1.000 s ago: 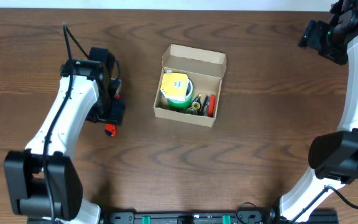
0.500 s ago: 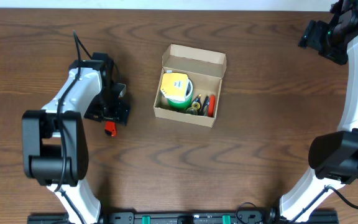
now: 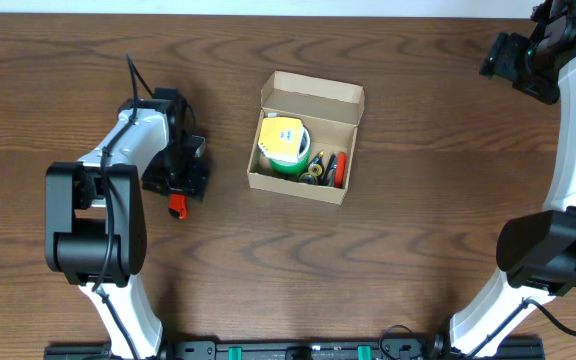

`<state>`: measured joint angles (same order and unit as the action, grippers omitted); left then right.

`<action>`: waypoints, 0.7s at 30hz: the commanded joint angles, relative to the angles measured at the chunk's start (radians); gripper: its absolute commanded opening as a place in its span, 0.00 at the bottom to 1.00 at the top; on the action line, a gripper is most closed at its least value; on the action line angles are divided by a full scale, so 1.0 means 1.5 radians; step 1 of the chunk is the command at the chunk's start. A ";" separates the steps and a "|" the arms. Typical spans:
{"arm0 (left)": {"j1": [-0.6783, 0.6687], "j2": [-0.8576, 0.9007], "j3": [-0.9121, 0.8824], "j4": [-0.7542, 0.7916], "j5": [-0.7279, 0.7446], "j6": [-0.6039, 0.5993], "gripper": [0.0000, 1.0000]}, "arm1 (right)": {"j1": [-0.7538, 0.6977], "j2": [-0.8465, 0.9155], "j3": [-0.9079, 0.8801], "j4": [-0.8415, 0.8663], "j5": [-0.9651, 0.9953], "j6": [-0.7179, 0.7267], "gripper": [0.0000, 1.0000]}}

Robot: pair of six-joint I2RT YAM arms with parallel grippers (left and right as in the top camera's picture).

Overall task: Pack container
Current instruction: 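Grasp the red box cutter with left gripper and lift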

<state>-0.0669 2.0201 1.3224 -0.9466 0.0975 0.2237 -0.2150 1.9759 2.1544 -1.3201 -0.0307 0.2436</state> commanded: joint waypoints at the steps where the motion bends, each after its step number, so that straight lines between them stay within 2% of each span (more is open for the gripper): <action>1: 0.004 0.013 -0.002 0.005 -0.025 -0.001 0.54 | 0.009 0.004 -0.003 0.000 -0.003 -0.009 0.82; 11: 0.011 0.013 -0.002 0.016 -0.030 -0.020 0.07 | 0.009 0.004 -0.003 -0.001 -0.003 -0.009 0.82; 21: 0.011 0.013 0.048 -0.022 -0.001 -0.077 0.06 | 0.009 0.004 -0.003 -0.001 -0.003 -0.009 0.82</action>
<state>-0.0551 2.0243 1.3403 -0.9592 0.0765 0.1520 -0.2150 1.9759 2.1536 -1.3201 -0.0311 0.2436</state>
